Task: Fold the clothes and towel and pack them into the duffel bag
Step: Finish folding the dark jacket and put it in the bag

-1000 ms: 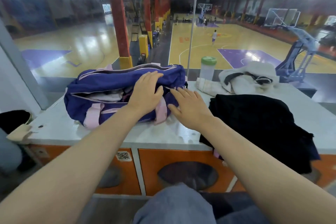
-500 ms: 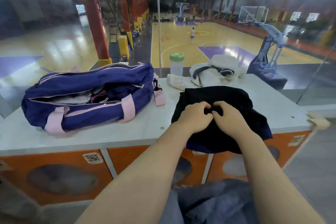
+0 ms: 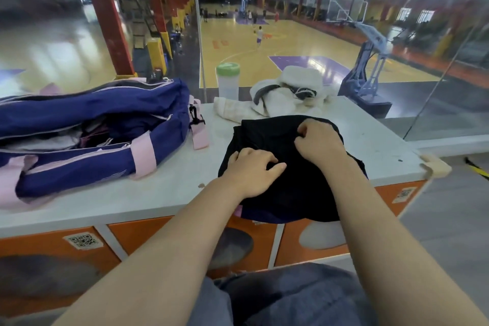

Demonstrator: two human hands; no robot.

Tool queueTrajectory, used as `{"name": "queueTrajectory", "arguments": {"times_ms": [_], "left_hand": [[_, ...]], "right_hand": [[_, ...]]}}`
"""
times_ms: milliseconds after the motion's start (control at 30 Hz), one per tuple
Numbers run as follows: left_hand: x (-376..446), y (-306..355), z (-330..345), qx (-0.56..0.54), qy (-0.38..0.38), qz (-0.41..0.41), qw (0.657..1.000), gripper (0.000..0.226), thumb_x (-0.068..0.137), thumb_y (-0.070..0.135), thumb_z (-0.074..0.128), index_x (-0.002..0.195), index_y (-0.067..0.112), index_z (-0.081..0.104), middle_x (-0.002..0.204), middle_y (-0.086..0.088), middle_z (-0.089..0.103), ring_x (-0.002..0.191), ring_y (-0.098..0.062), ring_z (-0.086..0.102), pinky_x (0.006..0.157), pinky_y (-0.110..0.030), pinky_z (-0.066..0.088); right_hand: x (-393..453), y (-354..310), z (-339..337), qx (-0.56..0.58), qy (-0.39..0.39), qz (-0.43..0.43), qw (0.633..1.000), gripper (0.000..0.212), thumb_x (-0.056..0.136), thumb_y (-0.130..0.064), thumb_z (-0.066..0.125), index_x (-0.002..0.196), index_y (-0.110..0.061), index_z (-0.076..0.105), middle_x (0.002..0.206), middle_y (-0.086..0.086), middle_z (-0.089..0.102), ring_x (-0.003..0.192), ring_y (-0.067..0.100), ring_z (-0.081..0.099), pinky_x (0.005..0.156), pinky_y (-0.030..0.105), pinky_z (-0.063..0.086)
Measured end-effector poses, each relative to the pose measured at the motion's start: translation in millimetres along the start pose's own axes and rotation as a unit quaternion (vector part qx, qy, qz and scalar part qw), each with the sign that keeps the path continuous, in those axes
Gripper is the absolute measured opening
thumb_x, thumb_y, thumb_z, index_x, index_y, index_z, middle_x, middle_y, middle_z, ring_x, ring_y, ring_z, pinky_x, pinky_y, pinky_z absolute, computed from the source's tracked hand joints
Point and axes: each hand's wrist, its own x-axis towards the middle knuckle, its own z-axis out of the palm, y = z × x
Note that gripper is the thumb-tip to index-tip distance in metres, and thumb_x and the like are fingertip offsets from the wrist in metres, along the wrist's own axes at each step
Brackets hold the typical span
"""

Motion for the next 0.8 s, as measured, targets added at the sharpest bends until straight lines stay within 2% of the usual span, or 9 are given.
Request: {"name": "queueTrajectory", "arguments": {"times_ms": [67,167,233,300,400,467,533,700,800], "left_hand": [[-0.9,1.7,0.5,-0.003,-0.003,-0.003,1.000,0.041,0.096,0.053,0.031,0.116,0.034,0.062,0.125,0.007,0.060,0.127,-0.023,0.041,0.109,-0.052,0.029],[-1.0,2.0,-1.5,-0.003,0.002,-0.005,1.000,0.034,0.101,0.041,0.029,0.104,0.032,0.062,0.122,0.007,0.060,0.125,-0.024,0.043,0.108,-0.049,0.030],[-0.1,1.5,-1.3,-0.005,0.005,-0.011,1.000,0.041,0.103,0.037,0.025,0.119,0.031,0.062,0.134,0.008,0.056,0.129,-0.022,0.039,0.111,-0.045,0.026],[0.3,0.8,-0.3,-0.004,0.021,-0.011,1.000,0.043,0.104,0.034,0.023,0.126,0.032,0.060,0.137,0.008,0.054,0.131,-0.021,0.037,0.111,-0.042,0.025],[0.5,3.5,-0.5,0.009,0.053,-0.003,0.999,0.043,0.104,0.032,0.023,0.123,0.032,0.061,0.132,0.008,0.057,0.126,-0.021,0.041,0.106,-0.040,0.029],[2.1,5.7,-0.6,0.007,0.088,-0.002,0.996,0.039,0.103,0.032,0.027,0.122,0.031,0.061,0.130,0.009,0.058,0.124,-0.021,0.041,0.104,-0.039,0.032],[3.3,7.2,-1.4,-0.001,0.127,-0.007,0.992,0.033,0.100,0.032,0.037,0.126,0.029,0.057,0.132,0.009,0.055,0.127,-0.020,0.039,0.105,-0.038,0.032],[3.6,14.6,-14.2,-0.043,0.187,0.023,0.981,0.045,0.092,0.014,0.048,0.137,0.019,0.045,0.140,0.001,0.047,0.129,-0.022,0.038,0.108,-0.039,0.034],[8.2,16.6,-25.2,-0.043,0.224,0.066,0.971,0.056,0.086,0.006,0.051,0.140,0.014,0.041,0.144,-0.004,0.044,0.132,-0.024,0.038,0.111,-0.037,0.032]], "right_hand": [[24.7,-0.1,4.3,-0.037,0.016,-0.046,0.998,0.042,0.084,-0.010,0.050,0.125,-0.013,0.054,0.122,0.012,0.058,0.112,0.034,0.053,0.083,0.035,0.042],[53.2,8.1,11.2,-0.144,-0.068,-0.079,0.984,0.060,0.083,-0.012,0.050,0.142,-0.016,0.039,0.140,0.012,0.049,0.126,0.035,0.044,0.103,0.046,0.035],[66.4,14.0,11.5,-0.167,-0.107,-0.081,0.977,0.068,0.083,-0.014,0.051,0.148,-0.020,0.031,0.145,0.010,0.044,0.133,0.033,0.038,0.112,0.047,0.026],[75.0,18.1,9.6,-0.173,-0.111,-0.092,0.974,0.070,0.082,-0.015,0.051,0.148,-0.022,0.030,0.146,0.009,0.044,0.135,0.032,0.036,0.113,0.045,0.023],[80.7,18.6,3.3,-0.205,-0.075,-0.117,0.969,0.058,0.079,-0.015,0.055,0.137,-0.020,0.046,0.136,0.010,0.052,0.127,0.032,0.043,0.108,0.042,0.028],[80.7,15.2,-2.3,-0.222,-0.035,-0.149,0.963,0.035,0.078,-0.014,0.056,0.113,-0.018,0.061,0.116,0.008,0.061,0.114,0.030,0.052,0.100,0.040,0.032],[77.2,11.2,-8.1,-0.220,-0.018,-0.175,0.959,0.019,0.080,-0.014,0.055,0.098,-0.017,0.062,0.104,0.006,0.064,0.103,0.029,0.057,0.091,0.037,0.036],[55.1,7.0,-24.3,-0.159,-0.026,-0.234,0.959,0.014,0.081,-0.022,0.056,0.093,-0.017,0.051,0.089,0.004,0.056,0.087,0.030,0.058,0.069,0.034,0.041],[35.3,7.0,-35.9,-0.159,-0.034,-0.273,0.948,0.020,0.085,-0.025,0.052,0.102,-0.016,0.048,0.088,0.009,0.063,0.080,0.031,0.057,0.064,0.034,0.038]]}}
